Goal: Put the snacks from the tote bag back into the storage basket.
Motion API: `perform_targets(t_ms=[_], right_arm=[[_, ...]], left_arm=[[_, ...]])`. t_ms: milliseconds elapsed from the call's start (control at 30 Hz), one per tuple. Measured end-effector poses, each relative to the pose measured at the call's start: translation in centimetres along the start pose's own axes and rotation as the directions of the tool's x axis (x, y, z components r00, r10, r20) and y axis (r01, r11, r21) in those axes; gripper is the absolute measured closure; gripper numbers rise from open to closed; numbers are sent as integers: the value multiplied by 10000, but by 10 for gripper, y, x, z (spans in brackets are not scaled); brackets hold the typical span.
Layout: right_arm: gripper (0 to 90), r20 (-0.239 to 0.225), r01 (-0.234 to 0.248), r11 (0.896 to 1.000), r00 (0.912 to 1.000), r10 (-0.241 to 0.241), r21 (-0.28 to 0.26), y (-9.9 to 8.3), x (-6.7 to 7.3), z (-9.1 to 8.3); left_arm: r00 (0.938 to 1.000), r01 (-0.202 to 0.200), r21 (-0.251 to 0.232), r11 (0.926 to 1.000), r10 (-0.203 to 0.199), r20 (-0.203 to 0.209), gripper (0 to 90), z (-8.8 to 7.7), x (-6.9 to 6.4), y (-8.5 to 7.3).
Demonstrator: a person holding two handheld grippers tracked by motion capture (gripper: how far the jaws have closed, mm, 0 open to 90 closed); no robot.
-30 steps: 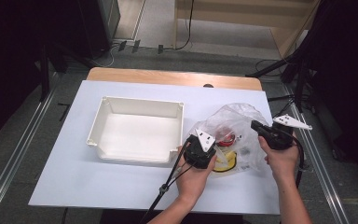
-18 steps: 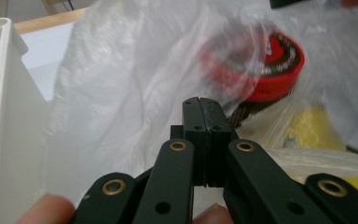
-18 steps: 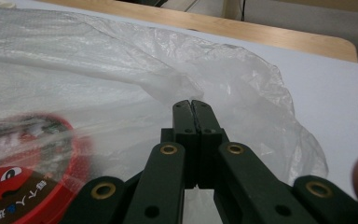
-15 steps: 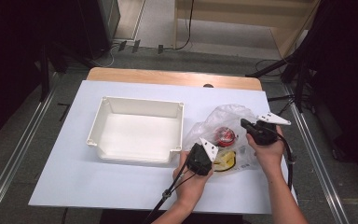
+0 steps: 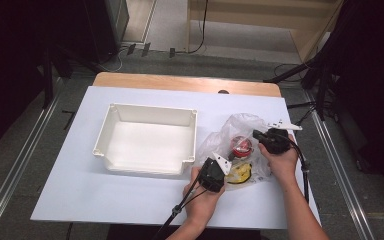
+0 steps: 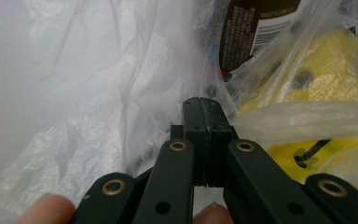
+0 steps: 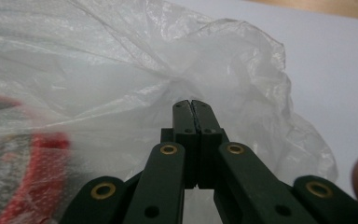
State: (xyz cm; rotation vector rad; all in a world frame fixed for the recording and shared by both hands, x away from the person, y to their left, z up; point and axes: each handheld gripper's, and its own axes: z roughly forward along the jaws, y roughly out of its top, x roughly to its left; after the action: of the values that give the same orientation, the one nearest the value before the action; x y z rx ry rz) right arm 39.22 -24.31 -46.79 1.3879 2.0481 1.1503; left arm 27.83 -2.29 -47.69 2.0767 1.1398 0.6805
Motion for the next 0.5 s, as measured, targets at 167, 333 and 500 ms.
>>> perform_targets(t_ms=[167,333,500], right_arm=[[900,-215,238,9993,9995,-243,-275,19,-2,-3],[900,-263,272,9995,9993,-276,-142,32,-2,6],[900,220,361,9940,9990,-386,1032,19,-3,26]], left_arm=[[9989,-360,-38,9993,359,-288,900,-2,0,-4],[9997,-27,73,10000,29,-237,900,-3,6,-5],[9998,46,157,9999,-43,-178,900,-6,9,-10]])
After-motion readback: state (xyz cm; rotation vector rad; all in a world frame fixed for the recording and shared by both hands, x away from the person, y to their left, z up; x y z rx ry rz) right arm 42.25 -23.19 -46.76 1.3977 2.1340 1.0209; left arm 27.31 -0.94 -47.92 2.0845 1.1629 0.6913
